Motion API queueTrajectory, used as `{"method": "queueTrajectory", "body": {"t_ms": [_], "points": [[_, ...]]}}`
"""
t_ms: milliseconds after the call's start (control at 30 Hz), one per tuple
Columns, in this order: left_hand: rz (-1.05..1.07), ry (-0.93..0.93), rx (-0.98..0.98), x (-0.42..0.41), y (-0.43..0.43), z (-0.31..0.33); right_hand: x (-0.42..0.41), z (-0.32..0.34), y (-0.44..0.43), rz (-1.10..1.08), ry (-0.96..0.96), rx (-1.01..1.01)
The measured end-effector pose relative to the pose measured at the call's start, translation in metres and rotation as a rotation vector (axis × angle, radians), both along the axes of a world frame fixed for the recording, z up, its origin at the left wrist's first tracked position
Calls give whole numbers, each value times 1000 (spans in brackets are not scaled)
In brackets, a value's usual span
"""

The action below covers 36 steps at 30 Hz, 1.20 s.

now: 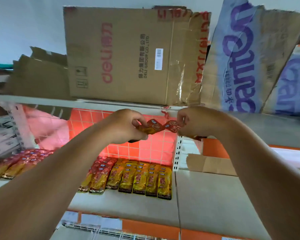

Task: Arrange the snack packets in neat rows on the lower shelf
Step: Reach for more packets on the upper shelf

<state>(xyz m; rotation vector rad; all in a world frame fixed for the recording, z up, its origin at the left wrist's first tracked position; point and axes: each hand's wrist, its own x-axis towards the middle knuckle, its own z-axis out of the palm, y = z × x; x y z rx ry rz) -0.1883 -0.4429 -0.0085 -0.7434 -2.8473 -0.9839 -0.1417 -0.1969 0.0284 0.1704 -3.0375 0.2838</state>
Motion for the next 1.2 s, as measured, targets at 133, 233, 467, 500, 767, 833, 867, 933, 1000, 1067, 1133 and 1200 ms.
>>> {"method": "queueTrajectory", "body": {"t_ms": [133,233,467,500,767,833,867,933,1000,1067,1133,1200], "points": [[92,24,58,5,-72,-18,-18,-16,-70,55,13,3],[174,42,59,11,-121,-32,-29,-34,-121,94,38,-41],[404,6,115,22,-212,-80,-60,-94,-213,217,1,-281],[437,11,101,22,-221,-88,-65,-104,-224,228,-4,-311],[648,56,139,-7,-277,-155,-115,-185,-305,247,-44,-348],[679,65,120,-24,-287,-171,-133,-202,-322,250,-56,-375],[693,67,114,-33,-292,-179,-139,-209,-329,252,-58,-391],[725,50,146,-54,-303,-196,-158,-223,-344,264,-73,-429],[766,32,174,-70,-314,-210,-175,-234,-355,261,-107,-461],[803,27,157,-83,-323,-221,-191,-242,-365,267,-118,-468],[838,25,147,-95,-332,-230,-205,-248,-374,286,-105,-445],[874,18,166,-104,-342,-238,-216,-254,-383,307,-108,-431]]}}
